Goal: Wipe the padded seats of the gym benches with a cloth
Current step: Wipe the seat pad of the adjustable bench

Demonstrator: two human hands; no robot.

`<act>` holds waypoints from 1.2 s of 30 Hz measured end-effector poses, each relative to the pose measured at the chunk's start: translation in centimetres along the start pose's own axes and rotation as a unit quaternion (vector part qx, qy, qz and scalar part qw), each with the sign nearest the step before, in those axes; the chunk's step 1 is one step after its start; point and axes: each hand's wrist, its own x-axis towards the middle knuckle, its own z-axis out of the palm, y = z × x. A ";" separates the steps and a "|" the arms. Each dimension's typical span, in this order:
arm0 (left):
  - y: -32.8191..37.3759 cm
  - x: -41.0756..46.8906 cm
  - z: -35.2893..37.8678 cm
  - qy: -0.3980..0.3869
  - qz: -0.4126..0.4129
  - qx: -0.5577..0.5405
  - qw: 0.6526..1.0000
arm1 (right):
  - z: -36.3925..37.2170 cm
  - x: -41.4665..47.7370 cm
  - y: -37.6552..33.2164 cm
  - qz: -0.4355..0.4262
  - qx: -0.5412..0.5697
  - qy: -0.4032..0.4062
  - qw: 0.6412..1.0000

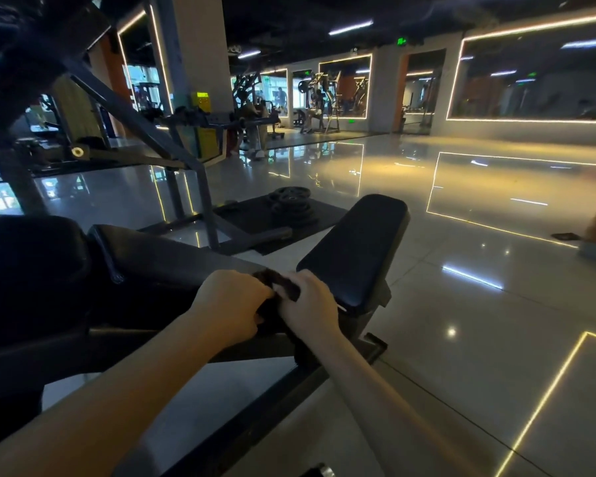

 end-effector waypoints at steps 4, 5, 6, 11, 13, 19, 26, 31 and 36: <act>0.4 0.1 0.4 -0.001 -0.010 -0.012 1.000 | -0.7 0.3 0.6 -0.017 -0.025 -0.046 0.998; 0.5 0.1 0.5 -0.003 -0.016 -0.011 1.000 | -0.6 0.5 0.5 -0.019 -0.047 -0.057 0.997; 0.5 0.1 0.7 0.000 -0.022 -0.011 1.000 | -0.6 0.7 0.3 -0.017 -0.060 -0.069 0.996; 1.2 0.1 -0.5 -0.025 -0.080 -0.110 0.990 | -2.1 1.4 -1.4 0.010 -0.049 -0.163 0.985; 1.3 0.0 -1.7 -0.034 -0.122 -0.183 0.975 | -3.1 1.7 -2.1 0.045 -0.046 -0.209 0.976; 1.1 0.7 -2.7 -0.041 -0.080 -0.275 0.957 | -6.9 3.2 -4.3 0.119 -0.020 -0.298 0.947; -2.0 2.9 -11.2 0.016 -0.180 -0.393 0.902 | -16.3 7.8 -10.9 0.149 -0.014 -0.228 0.962; -0.9 8.4 -24.4 0.117 -0.116 -0.439 0.883 | -26.2 14.5 -15.2 0.144 -0.063 -0.134 0.978; -1.9 11.3 -35.0 0.143 -0.059 -0.436 0.887 | -35.0 19.2 -20.8 0.124 -0.081 -0.072 0.986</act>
